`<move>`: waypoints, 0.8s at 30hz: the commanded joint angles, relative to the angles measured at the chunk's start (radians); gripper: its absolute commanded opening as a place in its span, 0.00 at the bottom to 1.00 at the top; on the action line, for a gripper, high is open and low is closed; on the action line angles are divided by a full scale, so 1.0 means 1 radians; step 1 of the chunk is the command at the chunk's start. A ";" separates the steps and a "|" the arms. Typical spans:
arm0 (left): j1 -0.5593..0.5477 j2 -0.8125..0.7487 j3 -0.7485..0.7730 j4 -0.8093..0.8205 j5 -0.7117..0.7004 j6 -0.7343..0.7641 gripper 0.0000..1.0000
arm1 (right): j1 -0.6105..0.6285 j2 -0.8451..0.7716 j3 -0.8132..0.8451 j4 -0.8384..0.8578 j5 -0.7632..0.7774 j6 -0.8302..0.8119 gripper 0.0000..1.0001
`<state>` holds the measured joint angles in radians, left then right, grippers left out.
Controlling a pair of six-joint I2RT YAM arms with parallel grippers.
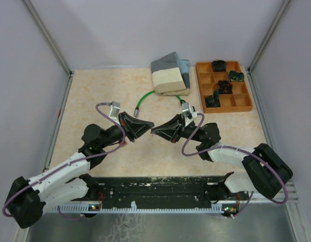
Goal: Unlock with the key
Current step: Pick up the key from the center of the board.
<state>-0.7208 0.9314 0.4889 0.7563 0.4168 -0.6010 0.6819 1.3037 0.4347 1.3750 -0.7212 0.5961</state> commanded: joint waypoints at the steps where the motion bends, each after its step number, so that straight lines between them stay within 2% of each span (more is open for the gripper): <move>1: 0.001 0.000 -0.010 0.089 -0.003 -0.016 0.00 | -0.013 0.019 0.046 0.041 -0.029 0.014 0.01; 11: 0.001 -0.006 -0.012 0.058 -0.044 -0.021 0.01 | -0.021 0.017 0.046 0.048 -0.052 0.037 0.00; 13: 0.001 -0.009 -0.014 0.044 -0.065 -0.022 0.12 | -0.022 0.014 0.047 0.039 -0.052 0.037 0.00; 17: 0.001 -0.016 -0.014 0.018 -0.093 -0.024 0.17 | -0.022 0.002 0.043 0.007 -0.049 0.011 0.00; 24: 0.003 -0.071 0.006 -0.114 -0.185 0.008 0.64 | -0.035 -0.020 0.034 -0.047 -0.034 -0.015 0.00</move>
<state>-0.7208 0.9089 0.4786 0.7288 0.3046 -0.6201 0.6666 1.3170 0.4469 1.3289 -0.7582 0.6022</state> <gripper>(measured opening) 0.553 0.011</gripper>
